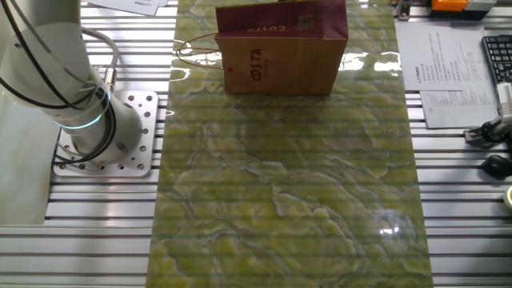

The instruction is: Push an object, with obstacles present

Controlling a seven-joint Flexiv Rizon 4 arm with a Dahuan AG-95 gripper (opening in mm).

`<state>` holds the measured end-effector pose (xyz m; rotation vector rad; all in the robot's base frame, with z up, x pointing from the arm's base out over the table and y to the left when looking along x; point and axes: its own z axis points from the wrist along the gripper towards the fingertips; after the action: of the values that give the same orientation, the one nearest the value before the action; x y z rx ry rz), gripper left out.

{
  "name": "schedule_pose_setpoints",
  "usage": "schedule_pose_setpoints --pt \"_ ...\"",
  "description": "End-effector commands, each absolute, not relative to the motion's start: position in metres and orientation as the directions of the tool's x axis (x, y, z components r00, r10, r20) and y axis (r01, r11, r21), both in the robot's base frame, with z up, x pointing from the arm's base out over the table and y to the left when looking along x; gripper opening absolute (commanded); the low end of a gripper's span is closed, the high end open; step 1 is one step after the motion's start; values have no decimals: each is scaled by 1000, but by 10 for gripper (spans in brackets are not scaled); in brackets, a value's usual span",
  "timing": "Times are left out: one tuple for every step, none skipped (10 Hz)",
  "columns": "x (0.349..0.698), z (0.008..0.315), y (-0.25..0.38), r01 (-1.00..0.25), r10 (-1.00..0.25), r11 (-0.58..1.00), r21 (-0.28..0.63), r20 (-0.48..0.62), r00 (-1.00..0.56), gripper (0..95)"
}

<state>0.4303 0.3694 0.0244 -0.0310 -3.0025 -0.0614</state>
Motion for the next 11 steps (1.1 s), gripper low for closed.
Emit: schedule_pose_setpoints --pt "432 28 369 29 24 999 40 139 -990 0" --pt "434 29 370 32 26 999 39 138 -990 0" --pt "435 28 370 34 28 999 38 139 -990 0" --pt "435 28 370 34 29 999 38 138 -990 0" --pt "436 28 369 33 28 999 39 134 -991 0" --pt "436 28 368 32 27 999 39 131 -991 0" --pt "438 29 368 32 27 999 39 124 -992 0" --pt "439 30 368 32 27 999 40 119 -993 0" --pt "440 30 368 31 26 999 40 114 -993 0" --pt "442 31 368 29 25 999 41 103 -994 0" --pt "444 32 367 28 24 999 41 98 -995 0"
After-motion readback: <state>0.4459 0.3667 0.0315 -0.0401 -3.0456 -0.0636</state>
